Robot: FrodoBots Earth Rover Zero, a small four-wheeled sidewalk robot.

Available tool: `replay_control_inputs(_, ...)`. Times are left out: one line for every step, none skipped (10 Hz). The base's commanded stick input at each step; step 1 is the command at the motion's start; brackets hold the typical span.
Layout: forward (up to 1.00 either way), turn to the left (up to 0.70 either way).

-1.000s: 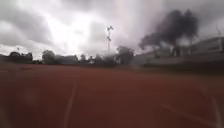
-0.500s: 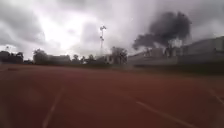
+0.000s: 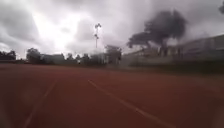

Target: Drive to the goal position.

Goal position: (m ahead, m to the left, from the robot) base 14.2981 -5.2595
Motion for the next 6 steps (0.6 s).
replay_control_inputs(1.0, 0.0)
replay_control_inputs(1.0, 0.0)
replay_control_inputs(1.0, 0.0)
replay_control_inputs(1.0, 0.0)
replay_control_inputs(1.0, 0.0)
replay_control_inputs(1.0, 0.0)
